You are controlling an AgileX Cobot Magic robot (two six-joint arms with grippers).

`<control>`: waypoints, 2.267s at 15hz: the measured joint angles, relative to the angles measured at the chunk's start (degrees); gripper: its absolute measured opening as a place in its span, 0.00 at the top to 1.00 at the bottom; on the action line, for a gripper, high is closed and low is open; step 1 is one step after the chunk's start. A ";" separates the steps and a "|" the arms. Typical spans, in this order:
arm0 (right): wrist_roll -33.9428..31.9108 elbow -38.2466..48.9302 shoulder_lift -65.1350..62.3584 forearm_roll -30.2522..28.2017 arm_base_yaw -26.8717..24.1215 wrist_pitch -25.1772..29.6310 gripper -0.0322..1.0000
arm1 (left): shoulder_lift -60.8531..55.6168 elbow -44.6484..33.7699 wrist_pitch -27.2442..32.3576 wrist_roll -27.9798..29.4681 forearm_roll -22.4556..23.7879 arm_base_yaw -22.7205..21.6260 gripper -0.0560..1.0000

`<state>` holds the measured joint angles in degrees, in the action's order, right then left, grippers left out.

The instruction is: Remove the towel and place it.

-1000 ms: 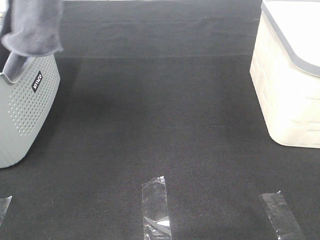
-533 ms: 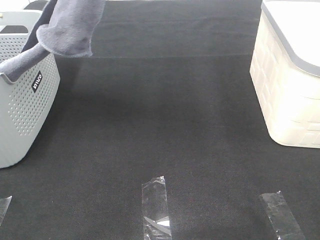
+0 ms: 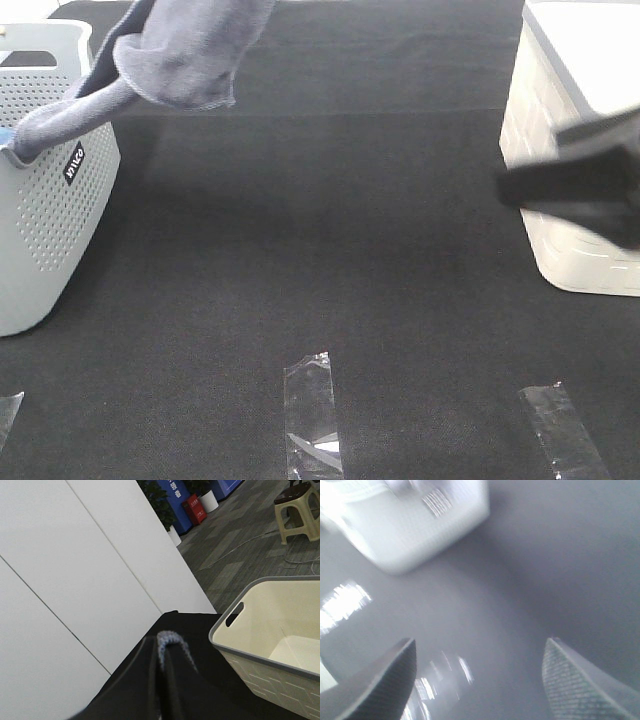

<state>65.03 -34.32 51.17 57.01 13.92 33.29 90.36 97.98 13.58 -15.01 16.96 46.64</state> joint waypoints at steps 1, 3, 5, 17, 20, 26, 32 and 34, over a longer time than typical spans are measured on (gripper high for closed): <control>5.73 -0.86 2.58 6.42 0.00 0.00 0.32 | 0.00 0.00 0.00 0.00 -0.46 0.57 0.95; 14.44 -2.18 6.82 16.16 0.00 1.60 0.32 | 0.00 0.00 0.00 -0.17 -1.89 1.89 0.95; 19.54 -3.67 9.97 21.60 0.00 4.70 0.32 | -0.17 0.00 0.00 -0.17 -3.44 3.72 0.95; 31.57 -4.41 22.23 39.59 3.15 13.29 0.26 | -0.63 0.00 -2.98 -0.17 -10.43 5.39 0.95; 36.96 -4.41 24.64 41.77 12.43 2.52 0.23 | -0.63 0.00 -3.04 -0.17 -10.43 5.39 0.95; 36.04 -9.68 31.51 42.17 15.36 -3.72 0.21 | -0.63 0.00 -3.09 -0.17 -10.43 5.39 0.95; 25.90 -10.20 31.97 36.33 15.36 -4.41 0.39 | -0.52 0.00 -1.72 -0.74 -7.85 5.39 0.95; 12.43 -10.20 31.97 23.61 15.36 -6.47 0.40 | -0.46 0.00 2.81 -1.49 -3.44 4.07 0.95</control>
<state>77.46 -44.52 83.14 80.62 29.28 26.81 89.90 97.98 16.39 -16.50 13.52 50.71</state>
